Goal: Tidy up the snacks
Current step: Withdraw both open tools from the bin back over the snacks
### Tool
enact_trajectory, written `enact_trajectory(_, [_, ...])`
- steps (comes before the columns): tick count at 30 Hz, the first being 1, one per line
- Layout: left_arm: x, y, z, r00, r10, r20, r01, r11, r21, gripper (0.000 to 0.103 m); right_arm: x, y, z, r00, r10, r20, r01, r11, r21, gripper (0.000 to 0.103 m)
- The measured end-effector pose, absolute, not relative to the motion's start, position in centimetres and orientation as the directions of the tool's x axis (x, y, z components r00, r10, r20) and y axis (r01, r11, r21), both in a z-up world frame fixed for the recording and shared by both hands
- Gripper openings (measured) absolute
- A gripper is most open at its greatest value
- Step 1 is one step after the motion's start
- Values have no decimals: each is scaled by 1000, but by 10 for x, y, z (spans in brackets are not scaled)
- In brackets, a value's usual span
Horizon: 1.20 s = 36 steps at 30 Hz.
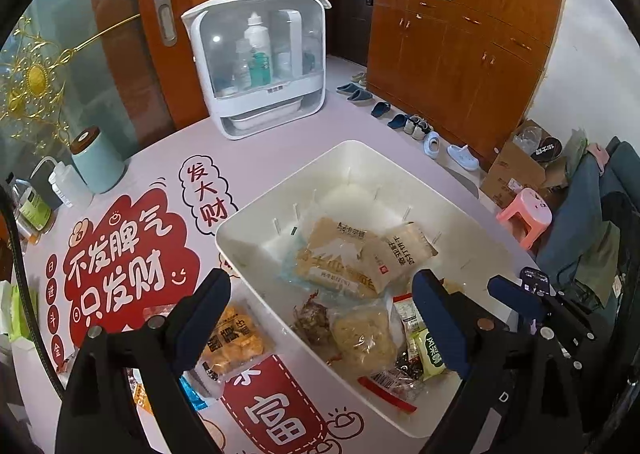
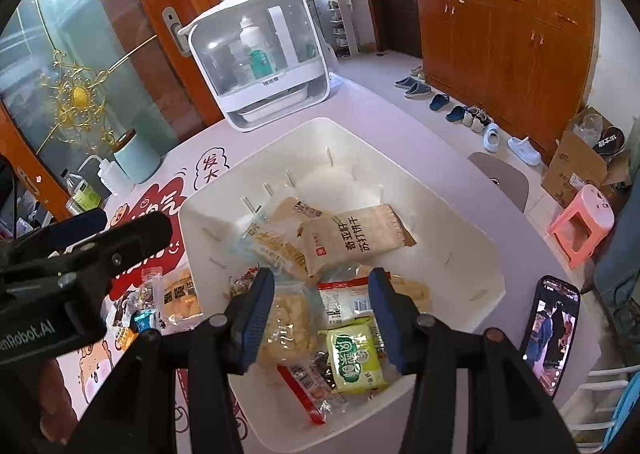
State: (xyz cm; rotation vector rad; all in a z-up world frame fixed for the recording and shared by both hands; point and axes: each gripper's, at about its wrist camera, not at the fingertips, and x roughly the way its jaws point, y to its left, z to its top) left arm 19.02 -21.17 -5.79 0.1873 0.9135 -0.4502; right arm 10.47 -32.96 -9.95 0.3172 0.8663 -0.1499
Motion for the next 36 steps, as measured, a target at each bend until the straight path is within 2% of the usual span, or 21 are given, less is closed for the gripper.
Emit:
enact_trajectory(13, [174, -180, -39, 573, -267, -775, 405, 914, -16, 92, 104, -314, -85, 667, 7, -745, 223, 952, 209, 50])
enact_trajectory(21, [165, -139, -41, 584, -193, -789, 327, 945, 12, 92, 107, -295, -77, 689, 31, -724, 178, 961, 211, 50])
enact_trajectory(30, [158, -43, -49, 600, -72, -797, 168, 985, 38, 92, 125, -240, -72, 679, 95, -728, 70, 979, 194, 50])
enact_trajectory(36, [167, 51, -63, 581, 54, -812, 57, 993, 106, 92, 136, -190, -71, 666, 102, -739, 16, 989, 150, 50])
